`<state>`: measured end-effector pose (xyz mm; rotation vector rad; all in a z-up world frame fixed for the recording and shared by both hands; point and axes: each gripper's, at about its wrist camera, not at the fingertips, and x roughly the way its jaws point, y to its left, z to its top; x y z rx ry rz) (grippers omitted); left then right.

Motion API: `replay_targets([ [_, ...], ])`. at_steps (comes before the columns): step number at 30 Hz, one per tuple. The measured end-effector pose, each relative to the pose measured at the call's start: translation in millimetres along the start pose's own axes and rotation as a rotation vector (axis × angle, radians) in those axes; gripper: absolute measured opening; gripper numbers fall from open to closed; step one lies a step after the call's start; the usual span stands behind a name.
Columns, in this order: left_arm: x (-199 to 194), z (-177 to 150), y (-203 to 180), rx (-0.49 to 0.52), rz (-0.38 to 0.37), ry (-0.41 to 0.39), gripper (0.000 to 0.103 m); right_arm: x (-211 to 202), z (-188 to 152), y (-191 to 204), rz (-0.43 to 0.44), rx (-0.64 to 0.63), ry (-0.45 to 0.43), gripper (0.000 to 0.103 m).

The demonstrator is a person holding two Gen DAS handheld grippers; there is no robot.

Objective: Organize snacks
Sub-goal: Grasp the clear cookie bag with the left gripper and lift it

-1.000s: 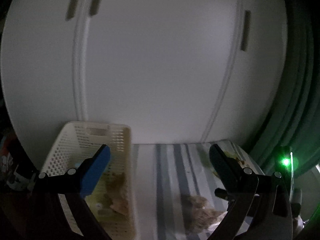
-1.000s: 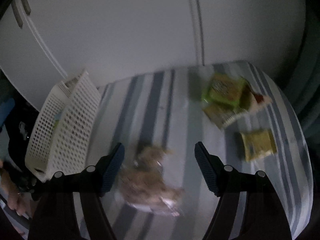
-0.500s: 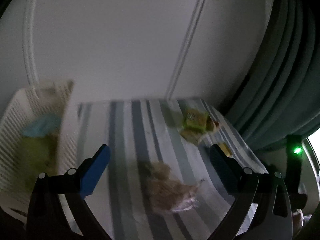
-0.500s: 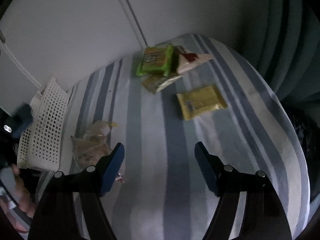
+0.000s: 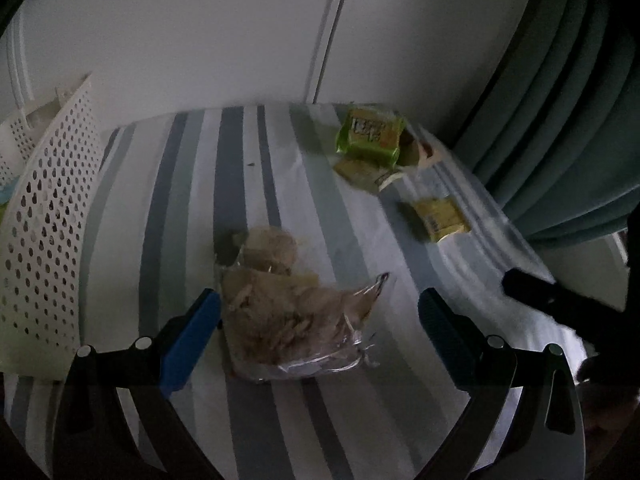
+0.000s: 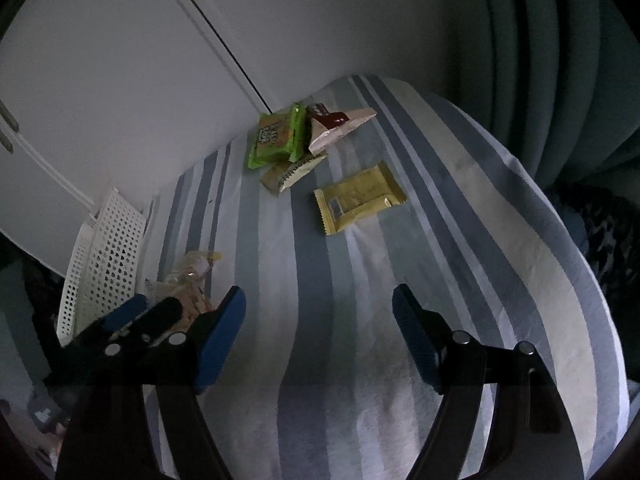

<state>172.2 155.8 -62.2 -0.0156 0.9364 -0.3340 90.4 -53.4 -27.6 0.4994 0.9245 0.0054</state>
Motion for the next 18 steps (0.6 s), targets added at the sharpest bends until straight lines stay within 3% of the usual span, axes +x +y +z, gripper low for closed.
replay_targets([
  [13,37.8,-9.0,11.0,-0.043,0.046,0.137,0.100,7.5,-2.8,-9.2,0.051,0.020,0.000,0.075],
  [18,40.9,-10.6,17.7,-0.078,0.058,0.120,0.093,10.5,-5.8,-8.9,0.051,0.015,0.002,0.075],
])
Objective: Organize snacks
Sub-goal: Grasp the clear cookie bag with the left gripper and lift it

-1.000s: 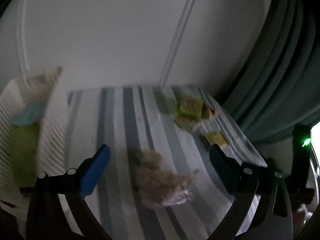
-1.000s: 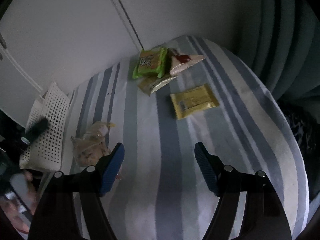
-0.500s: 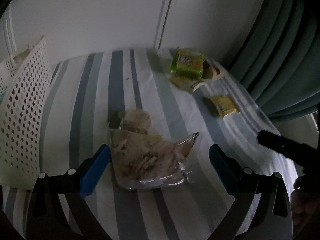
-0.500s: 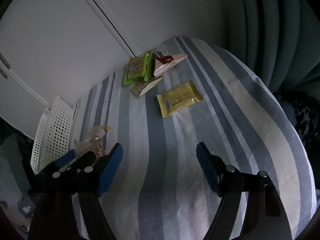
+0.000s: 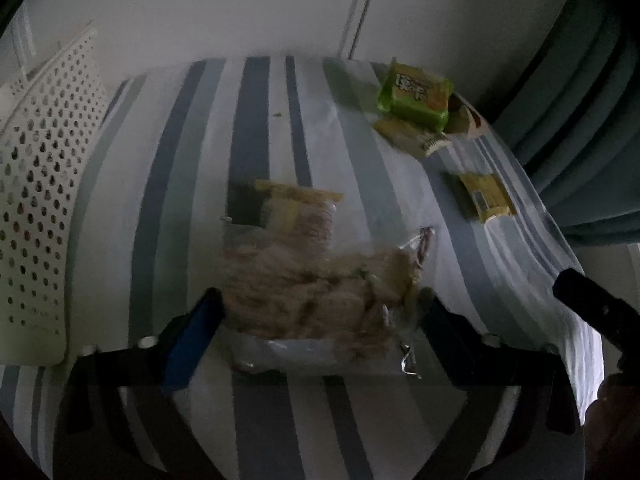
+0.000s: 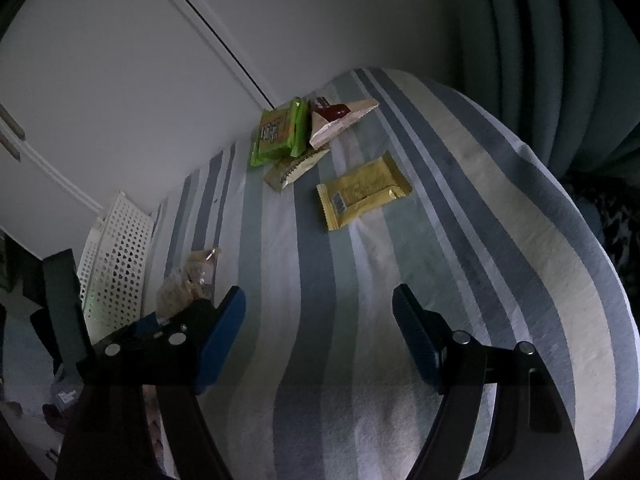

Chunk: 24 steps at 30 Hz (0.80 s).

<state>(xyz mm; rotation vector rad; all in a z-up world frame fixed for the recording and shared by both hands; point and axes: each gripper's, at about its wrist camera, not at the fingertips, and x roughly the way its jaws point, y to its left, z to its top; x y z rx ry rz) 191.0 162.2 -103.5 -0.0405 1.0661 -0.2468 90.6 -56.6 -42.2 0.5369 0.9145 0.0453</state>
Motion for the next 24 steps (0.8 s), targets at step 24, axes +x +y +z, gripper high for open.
replay_targets([
  [24,-129.1,23.6,51.6,-0.080,0.014,-0.354,0.085,55.6,10.5,84.5,0.070,-0.157,0.112,0.075],
])
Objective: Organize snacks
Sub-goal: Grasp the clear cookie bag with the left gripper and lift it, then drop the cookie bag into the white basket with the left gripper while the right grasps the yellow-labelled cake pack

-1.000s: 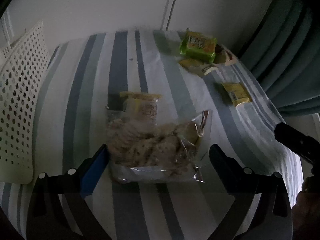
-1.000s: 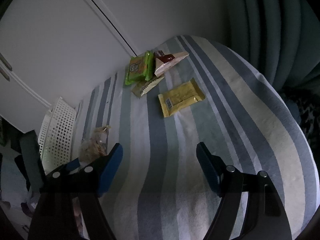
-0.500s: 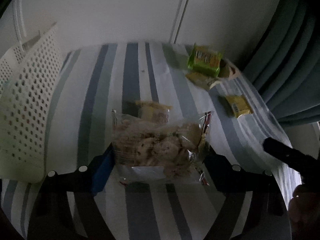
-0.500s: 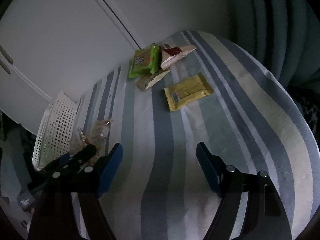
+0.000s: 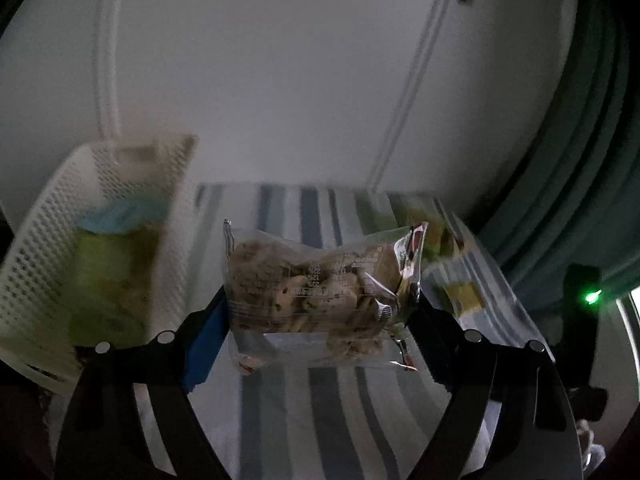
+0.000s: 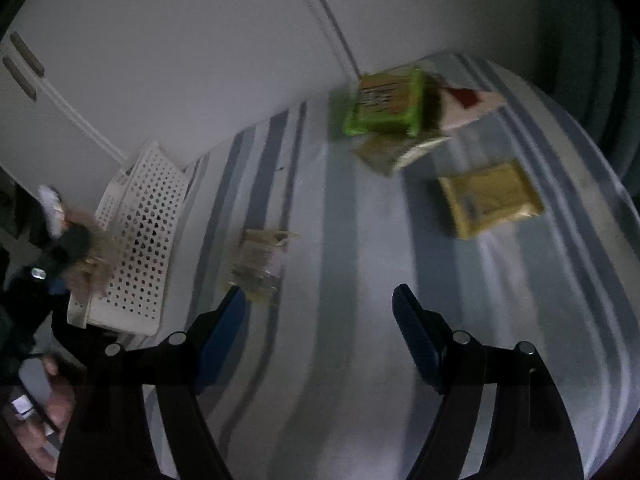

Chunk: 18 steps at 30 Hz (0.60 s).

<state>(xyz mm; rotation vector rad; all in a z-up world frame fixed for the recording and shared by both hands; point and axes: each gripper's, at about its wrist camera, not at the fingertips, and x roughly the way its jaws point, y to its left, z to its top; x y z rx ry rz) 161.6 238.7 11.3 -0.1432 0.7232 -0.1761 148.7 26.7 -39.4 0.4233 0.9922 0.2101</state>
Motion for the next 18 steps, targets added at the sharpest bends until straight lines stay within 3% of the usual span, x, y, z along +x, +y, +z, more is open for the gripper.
replay_targets([
  [7,-26.8,19.2,30.8,-0.041,0.088,-0.107,0.086,37.2,13.6,33.4,0.034,-0.018,0.056,0.075],
  [18,-41.2,33.8,96.4,-0.160,0.216,-0.157,0.086,86.3,23.5,77.0,-0.048,-0.078,0.090,0.074],
])
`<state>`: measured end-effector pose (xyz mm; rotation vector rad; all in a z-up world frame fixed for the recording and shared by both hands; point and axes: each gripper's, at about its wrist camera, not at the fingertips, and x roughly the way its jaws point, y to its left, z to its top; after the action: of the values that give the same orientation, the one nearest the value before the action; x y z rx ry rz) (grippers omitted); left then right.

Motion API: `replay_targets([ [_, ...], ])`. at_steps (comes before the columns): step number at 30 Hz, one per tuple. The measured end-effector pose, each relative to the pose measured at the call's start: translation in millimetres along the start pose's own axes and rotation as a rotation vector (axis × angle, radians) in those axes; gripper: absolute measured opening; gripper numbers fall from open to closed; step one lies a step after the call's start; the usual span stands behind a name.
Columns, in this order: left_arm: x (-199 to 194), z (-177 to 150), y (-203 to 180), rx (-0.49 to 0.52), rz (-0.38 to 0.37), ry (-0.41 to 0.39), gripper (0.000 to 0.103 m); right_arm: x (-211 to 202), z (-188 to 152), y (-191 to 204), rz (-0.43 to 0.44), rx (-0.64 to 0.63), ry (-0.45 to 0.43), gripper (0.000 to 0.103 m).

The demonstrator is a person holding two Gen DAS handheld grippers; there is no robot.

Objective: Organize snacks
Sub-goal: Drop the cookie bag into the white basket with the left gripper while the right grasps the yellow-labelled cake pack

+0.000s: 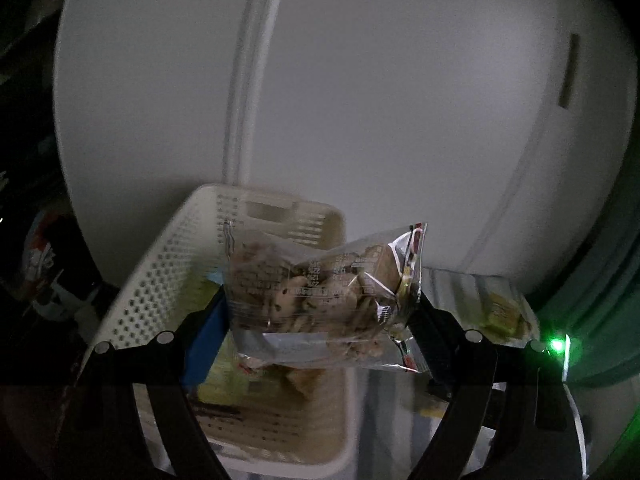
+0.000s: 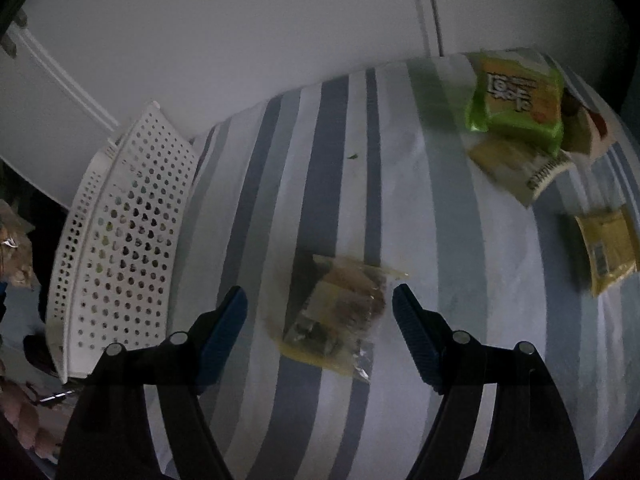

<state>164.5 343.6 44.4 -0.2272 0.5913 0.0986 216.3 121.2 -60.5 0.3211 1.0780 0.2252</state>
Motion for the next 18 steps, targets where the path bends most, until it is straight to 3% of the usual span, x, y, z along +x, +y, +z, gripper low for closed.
replay_targets([
  [8,15.2,-2.2,35.4,-0.093,0.052,0.037,0.088,16.2,2.0,10.9,-0.116,-0.047,0.013,0.044],
  [18,17.2,-4.3,45.3,-0.124,0.050,0.049,0.089,2.8,-16.3,7.9,-0.124,-0.063,0.005,0.039],
])
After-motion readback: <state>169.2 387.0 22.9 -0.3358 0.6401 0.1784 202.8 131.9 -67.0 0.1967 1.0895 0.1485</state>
